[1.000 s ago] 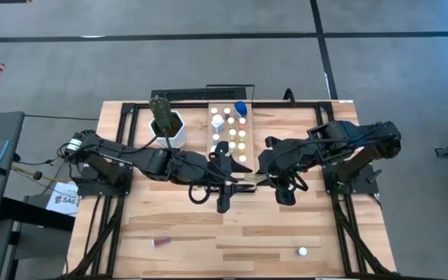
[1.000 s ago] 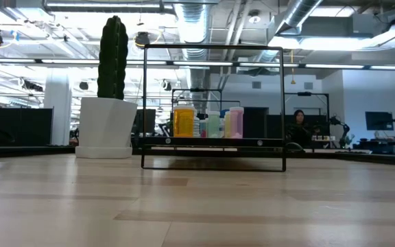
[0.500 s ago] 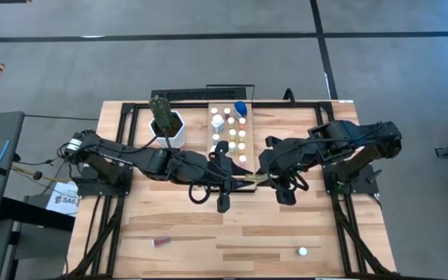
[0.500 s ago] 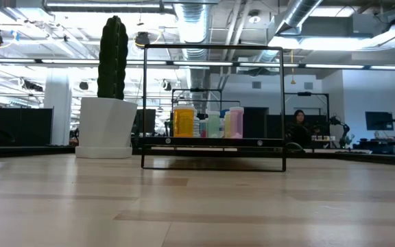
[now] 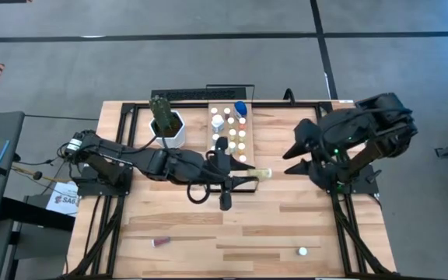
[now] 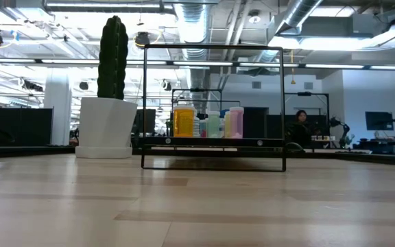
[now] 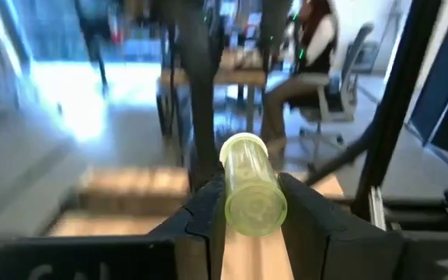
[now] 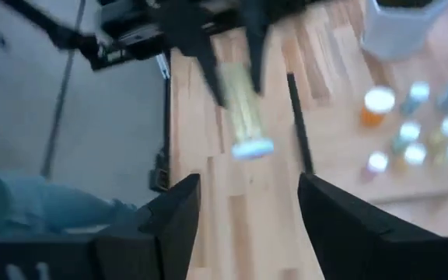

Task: Pick and place medicine bottles onto shelf by color
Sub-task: Put the yellow pill bottle on the shelf

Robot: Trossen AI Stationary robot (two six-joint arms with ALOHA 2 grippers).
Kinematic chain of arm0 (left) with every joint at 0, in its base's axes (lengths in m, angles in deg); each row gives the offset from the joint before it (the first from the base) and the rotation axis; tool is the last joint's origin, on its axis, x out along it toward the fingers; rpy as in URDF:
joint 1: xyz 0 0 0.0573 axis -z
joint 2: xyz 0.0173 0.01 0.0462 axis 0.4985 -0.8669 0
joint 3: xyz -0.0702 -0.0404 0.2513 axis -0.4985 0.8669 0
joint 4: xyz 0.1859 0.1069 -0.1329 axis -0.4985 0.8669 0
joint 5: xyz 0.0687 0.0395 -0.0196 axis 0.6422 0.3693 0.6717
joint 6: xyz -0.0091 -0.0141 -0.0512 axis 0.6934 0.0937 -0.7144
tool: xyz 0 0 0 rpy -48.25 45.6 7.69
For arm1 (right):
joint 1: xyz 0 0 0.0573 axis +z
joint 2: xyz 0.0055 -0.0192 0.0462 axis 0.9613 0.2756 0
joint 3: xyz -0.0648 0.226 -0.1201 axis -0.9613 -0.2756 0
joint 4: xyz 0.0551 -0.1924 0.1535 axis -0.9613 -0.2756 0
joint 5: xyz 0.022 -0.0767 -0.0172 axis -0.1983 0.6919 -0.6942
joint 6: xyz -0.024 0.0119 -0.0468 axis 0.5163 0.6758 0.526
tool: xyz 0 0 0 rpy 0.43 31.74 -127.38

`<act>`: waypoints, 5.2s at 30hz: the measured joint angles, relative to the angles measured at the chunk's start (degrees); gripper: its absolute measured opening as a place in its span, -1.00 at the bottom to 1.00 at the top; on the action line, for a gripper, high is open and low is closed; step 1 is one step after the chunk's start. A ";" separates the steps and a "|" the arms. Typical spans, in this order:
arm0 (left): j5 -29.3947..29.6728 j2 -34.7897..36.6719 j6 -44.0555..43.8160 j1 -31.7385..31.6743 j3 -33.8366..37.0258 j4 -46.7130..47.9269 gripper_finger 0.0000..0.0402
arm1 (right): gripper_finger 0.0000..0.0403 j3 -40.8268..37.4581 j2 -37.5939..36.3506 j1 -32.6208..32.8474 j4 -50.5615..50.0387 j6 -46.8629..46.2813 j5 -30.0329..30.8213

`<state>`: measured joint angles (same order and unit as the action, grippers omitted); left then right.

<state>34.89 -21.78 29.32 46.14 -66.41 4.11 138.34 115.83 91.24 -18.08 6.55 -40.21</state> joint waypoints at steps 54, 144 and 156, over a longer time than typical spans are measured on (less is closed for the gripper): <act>15.64 1.11 46.16 10.82 0.00 -31.80 -0.57 | 0.06 -0.35 5.44 -5.44 39.47 -20.34 -20.91; 70.47 20.95 37.14 22.37 0.02 -20.28 0.18 | -0.33 -1.92 43.88 -23.84 -1.36 5.59 -1.85; 70.45 21.23 28.59 22.46 0.00 -10.98 0.18 | -0.34 -4.82 43.80 -21.33 2.00 3.62 -2.28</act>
<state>105.33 -0.55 57.91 68.60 -66.41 -6.87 133.52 159.63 69.91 -16.08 10.17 -42.49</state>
